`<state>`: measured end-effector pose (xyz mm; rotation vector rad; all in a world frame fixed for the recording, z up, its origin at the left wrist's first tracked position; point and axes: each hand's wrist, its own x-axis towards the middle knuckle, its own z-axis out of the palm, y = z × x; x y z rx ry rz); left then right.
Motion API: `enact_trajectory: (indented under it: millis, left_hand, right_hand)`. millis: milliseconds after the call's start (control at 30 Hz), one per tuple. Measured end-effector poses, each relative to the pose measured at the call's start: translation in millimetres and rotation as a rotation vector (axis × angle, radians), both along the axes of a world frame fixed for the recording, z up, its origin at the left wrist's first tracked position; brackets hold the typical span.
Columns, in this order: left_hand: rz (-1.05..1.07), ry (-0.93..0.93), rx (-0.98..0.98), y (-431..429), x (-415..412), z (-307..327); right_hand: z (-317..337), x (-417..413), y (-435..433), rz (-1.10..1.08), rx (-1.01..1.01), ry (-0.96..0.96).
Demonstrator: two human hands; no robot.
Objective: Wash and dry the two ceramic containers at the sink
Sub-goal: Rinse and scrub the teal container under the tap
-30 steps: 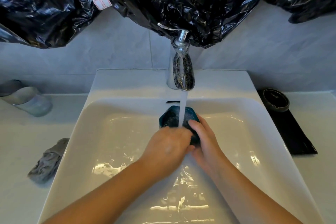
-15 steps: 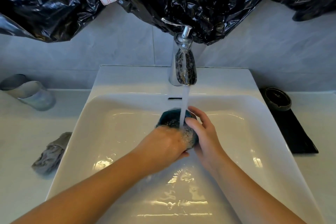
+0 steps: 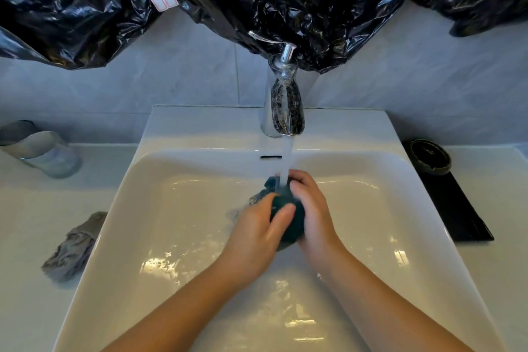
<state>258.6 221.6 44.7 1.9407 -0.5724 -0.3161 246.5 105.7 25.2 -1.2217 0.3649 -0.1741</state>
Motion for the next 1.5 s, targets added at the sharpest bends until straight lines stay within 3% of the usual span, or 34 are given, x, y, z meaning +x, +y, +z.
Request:
enact_trajectory:
  millis: [100,167,233,300,367,433,533,600,700,767,867,933,1067,1133,1267,1400,1500]
  left_hand:
    - [0.166,0.290,-0.287,-8,4,15]
    - [0.208,0.385,-0.393,-12,9,22]
    - [0.154,0.302,-0.378,-14,12,24]
    - [0.048,0.162,-0.277,-15,14,19]
    - [0.035,0.157,-0.250,-14,17,16]
    - [0.129,0.222,-0.303,-17,19,18]
    - [0.299,0.440,-0.376,-25,21,26]
    - [0.298,0.527,-0.444,-28,18,24]
    - [0.224,0.294,-0.361,-25,13,18]
    - [0.226,0.211,-0.322,-20,17,13]
    - [0.344,0.394,-0.330,-24,29,11]
    - [0.335,0.501,-0.421,-24,29,13]
    - [0.122,0.106,-0.256,-18,17,14]
    - [0.160,0.102,-0.264,-18,18,13]
    - [0.314,0.329,-0.445,-19,22,15]
    - [0.519,0.788,-0.641,-20,29,15]
    - [0.569,0.914,-0.691,-14,38,9]
  right_hand:
    - [-1,-1,6,0.065,-0.263,-0.157]
    - [0,1,8,0.072,-0.301,-0.179]
    - [12,2,6,0.057,-0.179,-0.110]
    - [25,7,3,0.133,0.152,0.081]
    - [23,9,-2,0.184,0.331,0.114]
    - [21,12,3,0.146,0.256,0.054]
    - [9,8,7,0.112,-0.045,-0.088]
    - [10,8,2,0.121,-0.007,-0.054]
    - [18,14,0,0.107,0.211,0.066]
    - [17,13,4,0.138,0.228,0.058]
    - [5,11,10,0.089,-0.018,-0.020]
    - [7,11,12,0.074,-0.008,-0.058]
    - [16,12,4,0.110,0.281,0.056]
    - [11,11,7,0.094,0.272,0.063]
    - [7,13,8,0.015,-0.064,-0.103]
    - [4,16,-2,-0.015,-0.269,0.008]
    - [9,17,-2,-0.030,-0.136,0.160]
